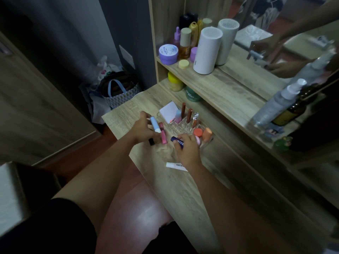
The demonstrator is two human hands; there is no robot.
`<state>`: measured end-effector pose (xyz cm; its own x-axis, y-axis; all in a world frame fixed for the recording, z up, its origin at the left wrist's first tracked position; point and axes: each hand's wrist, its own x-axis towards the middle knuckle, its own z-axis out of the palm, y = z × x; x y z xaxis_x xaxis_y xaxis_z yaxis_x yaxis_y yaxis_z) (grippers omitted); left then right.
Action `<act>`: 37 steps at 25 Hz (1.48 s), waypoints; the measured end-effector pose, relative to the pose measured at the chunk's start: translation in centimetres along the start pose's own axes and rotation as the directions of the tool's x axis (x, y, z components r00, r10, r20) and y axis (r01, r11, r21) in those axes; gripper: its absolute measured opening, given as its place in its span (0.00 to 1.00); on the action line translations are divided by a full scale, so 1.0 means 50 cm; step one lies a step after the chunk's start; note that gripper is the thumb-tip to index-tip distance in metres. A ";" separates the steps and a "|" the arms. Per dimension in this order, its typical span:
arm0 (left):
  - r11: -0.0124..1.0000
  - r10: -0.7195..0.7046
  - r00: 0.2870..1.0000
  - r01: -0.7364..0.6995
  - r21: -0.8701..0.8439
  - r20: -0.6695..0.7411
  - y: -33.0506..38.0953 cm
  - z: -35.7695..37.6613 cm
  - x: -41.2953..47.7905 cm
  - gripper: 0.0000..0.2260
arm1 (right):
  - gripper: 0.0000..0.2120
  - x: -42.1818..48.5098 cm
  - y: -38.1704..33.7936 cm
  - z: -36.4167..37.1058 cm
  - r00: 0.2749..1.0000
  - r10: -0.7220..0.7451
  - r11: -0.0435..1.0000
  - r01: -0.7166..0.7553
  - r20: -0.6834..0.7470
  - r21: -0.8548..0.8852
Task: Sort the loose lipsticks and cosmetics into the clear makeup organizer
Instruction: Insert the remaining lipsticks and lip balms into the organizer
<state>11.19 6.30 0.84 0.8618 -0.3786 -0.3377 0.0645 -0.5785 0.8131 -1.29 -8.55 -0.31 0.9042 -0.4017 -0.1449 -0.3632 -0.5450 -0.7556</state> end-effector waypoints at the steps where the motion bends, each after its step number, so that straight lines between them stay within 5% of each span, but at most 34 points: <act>1: 0.992 -0.011 1.000 0.013 -0.123 0.014 0.011 0.003 -0.002 0.30 | 0.11 -0.002 -0.001 -0.002 0.998 0.045 0.997 -0.042 -0.046 0.062; 6: 0.787 -0.084 0.994 0.110 -0.607 0.071 0.051 0.055 -0.001 0.30 | 0.15 -0.002 -0.010 -0.006 0.963 0.164 0.941 -0.087 -0.216 0.328; 10: 0.579 -0.139 0.988 0.136 -0.804 0.067 0.082 0.072 0.018 0.15 | 0.14 0.005 -0.003 -0.008 0.907 0.239 0.894 -0.066 -0.347 0.444; 15: 0.916 0.023 0.998 -0.047 -0.398 -0.066 0.075 0.077 0.021 0.11 | 0.15 0.009 0.003 0.001 0.887 0.177 0.920 0.004 -0.426 0.391; 17: 0.965 0.140 0.981 -0.165 -0.206 -0.131 0.072 0.076 0.022 0.14 | 0.16 0.011 0.001 0.004 0.890 0.148 0.948 -0.003 -0.431 0.318; 26: 0.860 0.483 0.873 -0.458 0.228 -0.071 0.070 0.084 0.024 0.09 | 0.13 0.017 0.001 0.002 0.894 0.141 0.954 -0.009 -0.424 0.298; 37: 0.729 0.530 0.842 -0.512 0.455 0.100 0.081 0.103 0.050 0.09 | 0.14 0.027 0.002 0.013 0.906 0.087 0.989 -0.027 -0.415 0.148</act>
<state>11.02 -0.73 0.86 0.7100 -0.6973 0.0989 -0.6230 -0.5563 0.5499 0.07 -8.66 -1.02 0.6941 -0.7166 0.0684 -0.3502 -0.4191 -0.8377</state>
